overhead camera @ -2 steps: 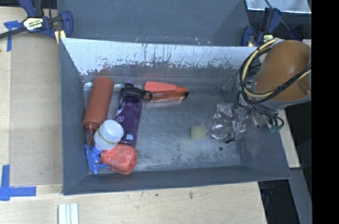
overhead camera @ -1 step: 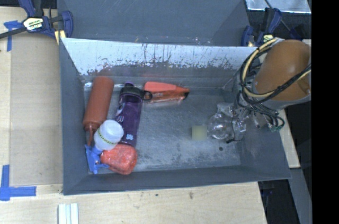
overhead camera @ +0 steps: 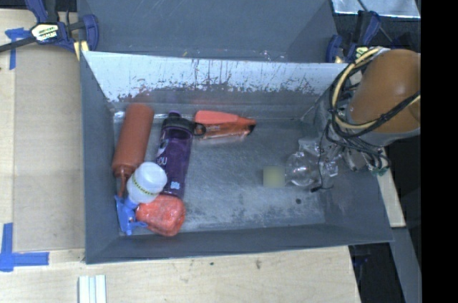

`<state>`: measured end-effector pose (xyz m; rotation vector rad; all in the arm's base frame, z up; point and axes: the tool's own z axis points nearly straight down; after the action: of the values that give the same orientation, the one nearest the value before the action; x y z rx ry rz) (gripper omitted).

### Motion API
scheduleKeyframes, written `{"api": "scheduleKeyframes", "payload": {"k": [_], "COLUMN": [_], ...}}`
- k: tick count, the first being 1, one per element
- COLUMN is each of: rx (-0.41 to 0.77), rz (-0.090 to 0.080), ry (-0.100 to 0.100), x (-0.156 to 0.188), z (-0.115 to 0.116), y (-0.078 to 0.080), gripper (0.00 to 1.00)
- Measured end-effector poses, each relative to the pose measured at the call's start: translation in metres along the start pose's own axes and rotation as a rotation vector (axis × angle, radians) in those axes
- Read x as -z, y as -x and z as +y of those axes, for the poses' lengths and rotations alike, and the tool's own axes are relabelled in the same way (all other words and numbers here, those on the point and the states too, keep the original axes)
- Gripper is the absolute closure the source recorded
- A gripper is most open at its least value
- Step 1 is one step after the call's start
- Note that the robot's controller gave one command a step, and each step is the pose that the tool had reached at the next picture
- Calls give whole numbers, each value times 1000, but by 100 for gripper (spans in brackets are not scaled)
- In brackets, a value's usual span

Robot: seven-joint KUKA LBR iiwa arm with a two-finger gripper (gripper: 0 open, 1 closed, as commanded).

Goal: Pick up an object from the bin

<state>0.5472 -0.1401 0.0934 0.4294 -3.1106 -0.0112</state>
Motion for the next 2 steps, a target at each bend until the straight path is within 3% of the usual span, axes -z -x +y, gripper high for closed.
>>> {"api": "scheduleKeyframes", "payload": {"k": [2], "rx": [-2], "rz": [-1], "ry": [-6], "x": [29], "z": [-1], "y": [0], "gripper": [100]}}
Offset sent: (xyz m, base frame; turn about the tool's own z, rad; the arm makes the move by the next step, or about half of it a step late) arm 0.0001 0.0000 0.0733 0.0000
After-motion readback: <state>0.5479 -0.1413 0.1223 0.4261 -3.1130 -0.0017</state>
